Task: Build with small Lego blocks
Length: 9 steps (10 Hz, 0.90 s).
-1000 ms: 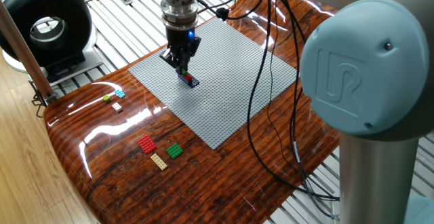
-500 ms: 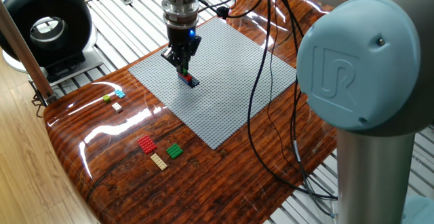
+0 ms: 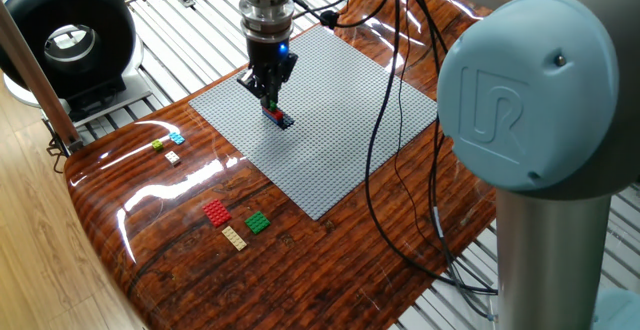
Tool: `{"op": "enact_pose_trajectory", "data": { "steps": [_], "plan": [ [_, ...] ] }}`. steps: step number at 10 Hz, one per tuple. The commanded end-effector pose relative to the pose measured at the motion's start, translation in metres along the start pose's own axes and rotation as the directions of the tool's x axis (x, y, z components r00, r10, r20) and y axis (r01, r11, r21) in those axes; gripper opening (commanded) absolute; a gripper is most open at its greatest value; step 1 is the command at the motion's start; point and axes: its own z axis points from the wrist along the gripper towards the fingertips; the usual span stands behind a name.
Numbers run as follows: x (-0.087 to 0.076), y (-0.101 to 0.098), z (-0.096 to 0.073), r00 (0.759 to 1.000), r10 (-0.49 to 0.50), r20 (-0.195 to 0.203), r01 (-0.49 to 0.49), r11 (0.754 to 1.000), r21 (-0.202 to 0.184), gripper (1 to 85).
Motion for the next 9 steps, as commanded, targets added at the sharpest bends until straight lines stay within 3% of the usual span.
{"op": "enact_pose_trajectory", "data": {
  "steps": [1,9],
  "plan": [
    [0.0006,0.0018,-0.0011,0.999,0.039,-0.003,-0.039,0.999,-0.013,1.3],
    [0.0033,-0.0003,0.0005,1.0,0.03,0.0,-0.03,1.0,-0.007,1.3]
  ]
}}
